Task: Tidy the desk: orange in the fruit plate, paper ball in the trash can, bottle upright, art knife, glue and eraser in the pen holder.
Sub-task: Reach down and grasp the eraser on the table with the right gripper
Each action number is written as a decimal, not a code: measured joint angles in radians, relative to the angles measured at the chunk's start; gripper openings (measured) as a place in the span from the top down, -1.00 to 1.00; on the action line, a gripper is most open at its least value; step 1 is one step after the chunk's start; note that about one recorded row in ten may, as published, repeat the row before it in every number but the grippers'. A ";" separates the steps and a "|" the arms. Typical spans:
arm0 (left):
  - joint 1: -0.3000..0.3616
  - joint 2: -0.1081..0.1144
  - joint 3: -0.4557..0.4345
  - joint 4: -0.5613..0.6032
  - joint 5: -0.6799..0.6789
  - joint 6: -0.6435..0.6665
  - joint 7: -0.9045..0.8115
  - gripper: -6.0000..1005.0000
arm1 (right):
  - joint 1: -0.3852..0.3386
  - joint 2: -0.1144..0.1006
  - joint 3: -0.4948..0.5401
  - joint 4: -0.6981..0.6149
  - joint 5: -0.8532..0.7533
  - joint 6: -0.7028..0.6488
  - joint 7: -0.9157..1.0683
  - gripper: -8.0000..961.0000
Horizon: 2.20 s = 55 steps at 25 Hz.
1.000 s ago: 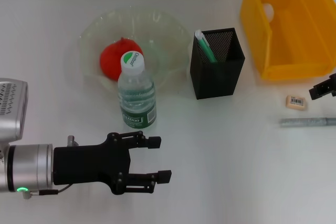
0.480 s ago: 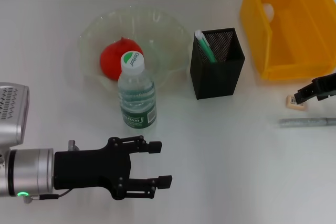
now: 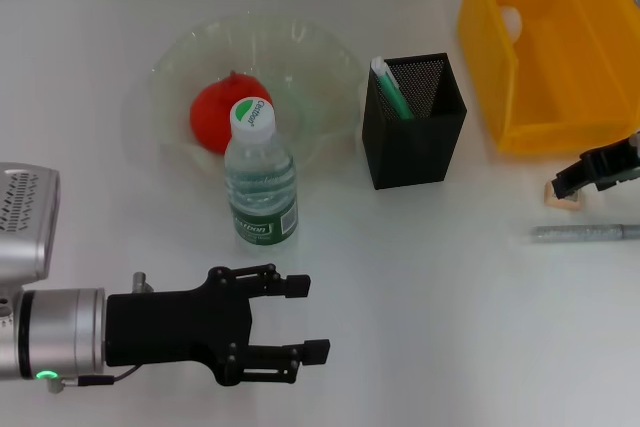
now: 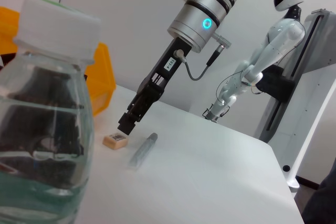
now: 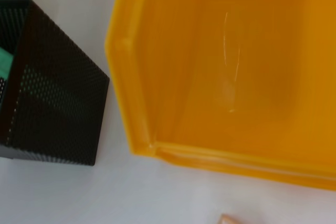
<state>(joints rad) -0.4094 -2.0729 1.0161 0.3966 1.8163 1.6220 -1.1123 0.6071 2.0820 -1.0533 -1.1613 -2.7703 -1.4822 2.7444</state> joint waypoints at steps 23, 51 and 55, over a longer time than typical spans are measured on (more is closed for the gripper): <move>-0.009 0.001 -0.001 -0.009 0.002 -0.012 0.008 -0.59 | 0.081 -0.004 -0.063 0.089 -0.037 0.008 -0.015 -0.39; -0.018 -0.001 -0.001 -0.008 0.001 -0.040 0.008 -0.59 | 0.119 -0.003 -0.065 0.163 -0.072 0.049 -0.018 -0.30; -0.020 -0.001 -0.001 -0.008 0.001 -0.046 0.008 -0.59 | 0.119 -0.004 -0.065 0.164 -0.072 0.047 -0.021 -0.21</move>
<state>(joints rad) -0.4297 -2.0739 1.0155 0.3881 1.8177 1.5759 -1.1045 0.7265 2.0785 -1.1182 -0.9975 -2.8426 -1.4347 2.7239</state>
